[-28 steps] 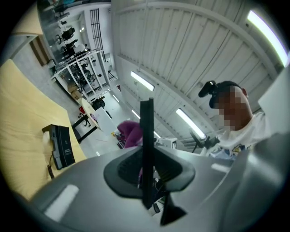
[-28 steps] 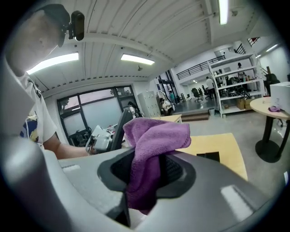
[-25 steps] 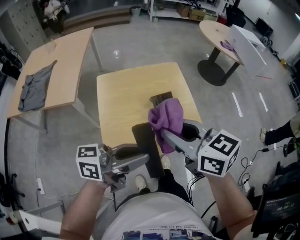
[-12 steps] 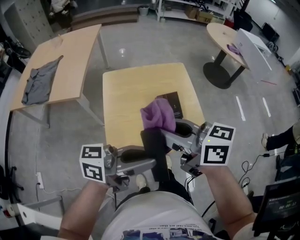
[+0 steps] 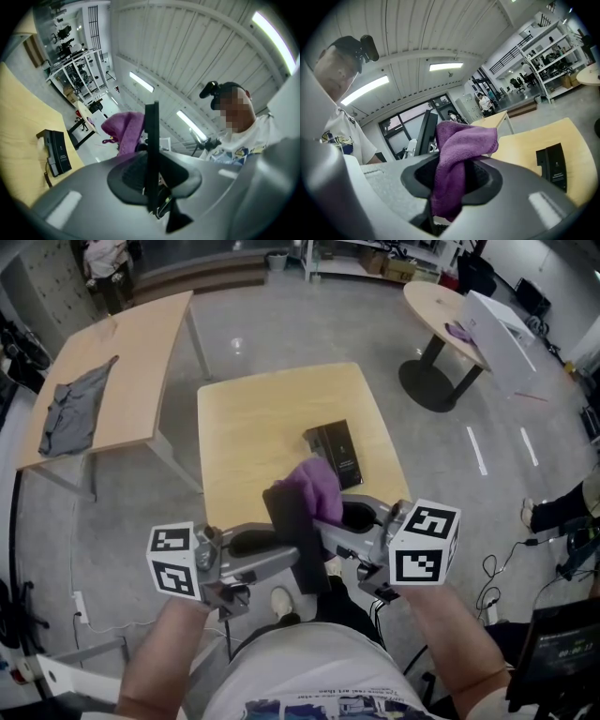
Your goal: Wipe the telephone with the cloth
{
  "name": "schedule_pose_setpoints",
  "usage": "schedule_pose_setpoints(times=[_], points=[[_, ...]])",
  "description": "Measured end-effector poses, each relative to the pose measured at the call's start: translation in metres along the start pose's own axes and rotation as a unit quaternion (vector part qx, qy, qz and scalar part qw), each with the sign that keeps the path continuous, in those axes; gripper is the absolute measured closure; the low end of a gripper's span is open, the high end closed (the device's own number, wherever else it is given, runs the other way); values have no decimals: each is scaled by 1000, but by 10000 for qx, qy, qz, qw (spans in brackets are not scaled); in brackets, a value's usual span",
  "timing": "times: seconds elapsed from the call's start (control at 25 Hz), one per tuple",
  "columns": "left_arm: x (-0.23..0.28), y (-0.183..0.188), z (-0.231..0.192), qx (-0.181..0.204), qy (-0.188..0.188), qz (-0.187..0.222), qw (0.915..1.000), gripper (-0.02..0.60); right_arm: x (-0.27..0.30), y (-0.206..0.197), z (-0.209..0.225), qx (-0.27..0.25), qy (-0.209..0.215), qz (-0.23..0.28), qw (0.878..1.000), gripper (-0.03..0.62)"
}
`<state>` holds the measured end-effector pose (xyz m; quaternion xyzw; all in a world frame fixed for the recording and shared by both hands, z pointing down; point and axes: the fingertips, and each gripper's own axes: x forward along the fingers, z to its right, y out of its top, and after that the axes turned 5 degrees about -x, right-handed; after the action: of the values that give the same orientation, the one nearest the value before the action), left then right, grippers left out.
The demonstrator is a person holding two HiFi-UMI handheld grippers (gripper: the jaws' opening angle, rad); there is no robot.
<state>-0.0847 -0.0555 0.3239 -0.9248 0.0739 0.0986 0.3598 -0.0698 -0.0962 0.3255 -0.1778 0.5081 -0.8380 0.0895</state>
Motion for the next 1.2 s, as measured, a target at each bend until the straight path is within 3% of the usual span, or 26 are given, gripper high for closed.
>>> schedule_pose_setpoints(times=[0.76,1.2], points=[[0,10,-11,16,71,111,9999,497,-26,-69,6,235,-361,-394,9983,477],[-9,17,-29,28,237,161,9996,497,-36,-84,12,335,-561,-500,9966,477]])
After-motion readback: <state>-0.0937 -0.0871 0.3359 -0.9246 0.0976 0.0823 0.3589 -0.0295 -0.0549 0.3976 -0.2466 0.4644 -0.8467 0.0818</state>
